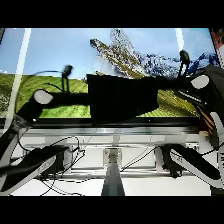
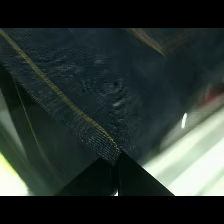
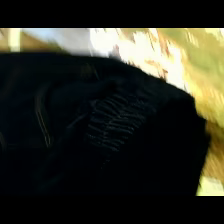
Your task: Fold the clothes and pants, and hang the long-sleeved shirts on hangers.
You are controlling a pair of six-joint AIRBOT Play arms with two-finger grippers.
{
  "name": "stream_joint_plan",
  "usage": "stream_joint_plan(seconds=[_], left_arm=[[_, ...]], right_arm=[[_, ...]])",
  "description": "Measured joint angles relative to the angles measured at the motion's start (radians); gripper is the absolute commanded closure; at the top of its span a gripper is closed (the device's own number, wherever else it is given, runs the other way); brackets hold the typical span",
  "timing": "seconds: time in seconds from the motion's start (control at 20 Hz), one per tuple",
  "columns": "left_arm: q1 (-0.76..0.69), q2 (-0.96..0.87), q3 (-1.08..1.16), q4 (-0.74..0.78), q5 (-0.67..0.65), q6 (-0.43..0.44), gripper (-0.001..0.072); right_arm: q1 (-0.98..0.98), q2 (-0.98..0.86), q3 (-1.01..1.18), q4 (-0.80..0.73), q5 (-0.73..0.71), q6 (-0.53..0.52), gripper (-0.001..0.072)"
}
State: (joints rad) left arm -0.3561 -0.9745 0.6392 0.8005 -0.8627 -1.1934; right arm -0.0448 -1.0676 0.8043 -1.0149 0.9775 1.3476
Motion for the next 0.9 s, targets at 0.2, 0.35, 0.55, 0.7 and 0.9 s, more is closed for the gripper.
stream_joint_plan(seconds=[0.2,0.35,0.55,0.7,0.9], left_arm=[[-0.130,-0.041,-0.005,0.150,-0.063,-0.140,0.0685],[-0.174,-0.069,-0.006,0.207,-0.082,-0.175,0.0685],[-0.188,-0.083,-0.007,0.271,-0.108,-0.195,0.0685],[-0.191,-0.087,-0.008,0.291,-0.134,-0.201,0.0684],[-0.193,-0.100,-0.008,0.303,-0.141,-0.206,0.0185]], right_arm=[[-0.027,-0.003,-0.028,-0.167,0.280,-0.002,0.0674],[-0.032,-0.004,-0.049,-0.218,0.407,-0.029,0.0172],[-0.035,-0.004,-0.059,-0.257,0.463,-0.066,0.0010],[-0.036,-0.004,-0.061,-0.300,0.388,-0.074,0.0010],[-0.036,-0.048,-0.062,-0.321,0.241,0.028,0.0011]])
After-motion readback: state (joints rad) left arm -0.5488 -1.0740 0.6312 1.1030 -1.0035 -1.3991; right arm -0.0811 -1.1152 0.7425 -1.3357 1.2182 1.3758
